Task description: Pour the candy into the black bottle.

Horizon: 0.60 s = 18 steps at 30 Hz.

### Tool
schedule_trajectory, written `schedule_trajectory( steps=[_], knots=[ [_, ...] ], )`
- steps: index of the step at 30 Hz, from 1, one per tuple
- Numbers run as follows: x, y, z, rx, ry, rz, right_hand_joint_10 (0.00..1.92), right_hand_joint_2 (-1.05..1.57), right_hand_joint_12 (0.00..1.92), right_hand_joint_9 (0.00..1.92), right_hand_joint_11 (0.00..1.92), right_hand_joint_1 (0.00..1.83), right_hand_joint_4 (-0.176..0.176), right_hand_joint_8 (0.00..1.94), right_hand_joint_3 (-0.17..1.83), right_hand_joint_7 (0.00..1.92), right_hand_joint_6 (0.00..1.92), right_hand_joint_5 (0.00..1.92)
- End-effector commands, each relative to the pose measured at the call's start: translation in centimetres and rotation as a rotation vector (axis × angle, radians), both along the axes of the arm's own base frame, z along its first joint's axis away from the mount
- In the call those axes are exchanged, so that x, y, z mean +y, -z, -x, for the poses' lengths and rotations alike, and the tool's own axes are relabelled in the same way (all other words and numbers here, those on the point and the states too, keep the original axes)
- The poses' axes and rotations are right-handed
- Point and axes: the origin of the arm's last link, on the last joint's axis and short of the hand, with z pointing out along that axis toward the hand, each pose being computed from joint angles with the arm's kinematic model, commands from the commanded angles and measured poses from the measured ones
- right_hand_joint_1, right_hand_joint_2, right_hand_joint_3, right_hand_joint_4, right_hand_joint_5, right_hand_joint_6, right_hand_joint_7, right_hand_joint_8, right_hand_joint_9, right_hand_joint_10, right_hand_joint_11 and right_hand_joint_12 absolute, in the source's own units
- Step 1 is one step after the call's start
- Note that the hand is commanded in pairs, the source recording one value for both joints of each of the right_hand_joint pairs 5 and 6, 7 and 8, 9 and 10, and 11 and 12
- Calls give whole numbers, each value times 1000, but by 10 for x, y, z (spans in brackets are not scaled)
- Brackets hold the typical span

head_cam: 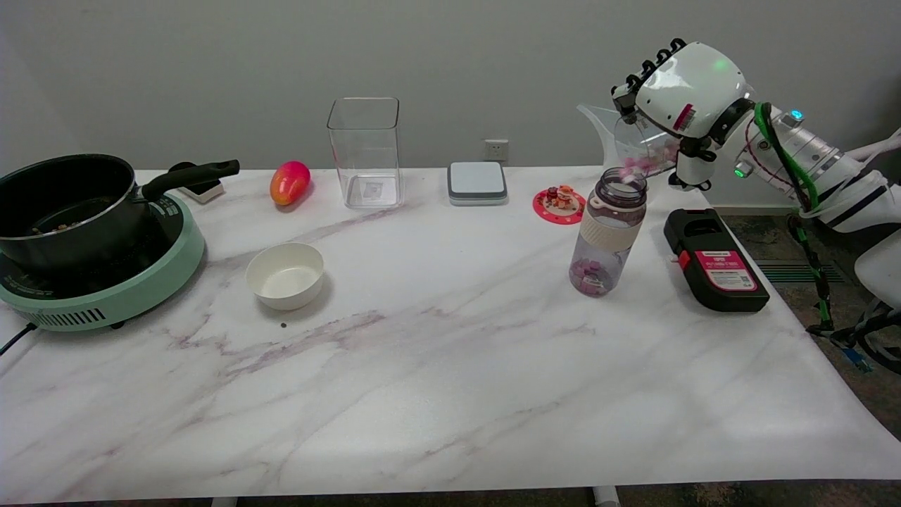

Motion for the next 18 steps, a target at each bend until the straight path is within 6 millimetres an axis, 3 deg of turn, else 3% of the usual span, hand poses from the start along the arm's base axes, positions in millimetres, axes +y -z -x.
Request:
schedule_trajectory(
  steps=[1,18],
  knots=[
    [0,-2,1,20,5,13,1464,524,1255,1464,1255,1440,0,1517,906,1517,1602,1602],
    [0,-7,-1,18,0,26,1467,536,1257,1467,1257,1443,0,1520,893,1520,1611,1611]
  ],
)
